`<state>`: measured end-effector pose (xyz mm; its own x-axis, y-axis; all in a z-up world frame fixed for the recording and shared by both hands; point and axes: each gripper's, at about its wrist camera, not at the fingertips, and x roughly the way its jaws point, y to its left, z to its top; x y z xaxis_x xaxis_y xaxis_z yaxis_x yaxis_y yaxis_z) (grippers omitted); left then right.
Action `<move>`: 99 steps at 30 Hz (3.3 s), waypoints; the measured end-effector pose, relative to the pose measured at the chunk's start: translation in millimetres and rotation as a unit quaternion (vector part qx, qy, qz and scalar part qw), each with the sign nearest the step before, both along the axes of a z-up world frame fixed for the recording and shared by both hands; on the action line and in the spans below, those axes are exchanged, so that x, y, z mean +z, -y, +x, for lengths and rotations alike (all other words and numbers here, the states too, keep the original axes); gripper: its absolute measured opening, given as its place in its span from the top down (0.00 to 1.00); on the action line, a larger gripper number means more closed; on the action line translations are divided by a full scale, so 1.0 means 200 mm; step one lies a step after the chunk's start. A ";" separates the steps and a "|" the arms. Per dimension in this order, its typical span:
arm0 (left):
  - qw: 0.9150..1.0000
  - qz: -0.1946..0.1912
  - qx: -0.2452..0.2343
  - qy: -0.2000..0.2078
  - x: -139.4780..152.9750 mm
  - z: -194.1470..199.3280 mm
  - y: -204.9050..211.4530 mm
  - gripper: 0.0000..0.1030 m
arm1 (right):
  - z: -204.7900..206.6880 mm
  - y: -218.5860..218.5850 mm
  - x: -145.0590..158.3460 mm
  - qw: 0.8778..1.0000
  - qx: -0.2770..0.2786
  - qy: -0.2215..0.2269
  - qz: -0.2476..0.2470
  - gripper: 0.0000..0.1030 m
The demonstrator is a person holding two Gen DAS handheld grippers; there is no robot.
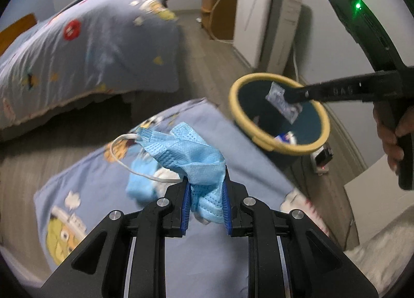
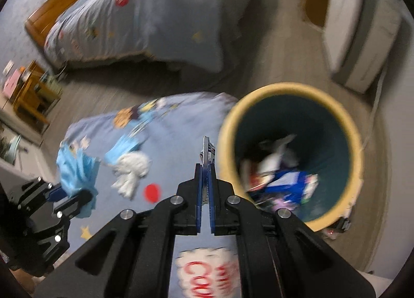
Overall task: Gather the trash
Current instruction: 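Carry the mask and medicine packet over the bin and open both tools, then move both tools back over the cushion toward the remaining mask and tissue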
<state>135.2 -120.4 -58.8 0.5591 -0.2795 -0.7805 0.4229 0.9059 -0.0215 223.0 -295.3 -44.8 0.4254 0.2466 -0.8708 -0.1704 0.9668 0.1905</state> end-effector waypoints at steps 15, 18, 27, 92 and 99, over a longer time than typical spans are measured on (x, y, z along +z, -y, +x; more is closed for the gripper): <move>0.995 0.030 -0.097 -0.003 -0.06 0.29 0.65 0.79 | 0.09 0.67 -0.17 0.993 -0.111 -0.015 -0.029 0.96; 0.993 0.035 -0.113 -0.005 -0.09 0.33 0.76 0.79 | 0.10 0.70 -0.21 0.993 -0.117 -0.021 -0.022 0.96; 0.989 0.056 -0.135 -0.026 -0.29 0.45 0.94 0.78 | 0.15 0.73 -0.31 0.991 -0.130 -0.033 -0.018 0.96; 0.982 0.031 0.182 0.037 0.07 0.14 -0.93 0.05 | 0.11 -0.77 -0.32 0.995 0.061 -0.002 -0.078 0.06; 0.985 0.041 0.169 0.024 0.01 0.19 -0.94 0.05 | 0.15 -0.87 -0.46 0.994 0.075 -0.038 -0.070 0.17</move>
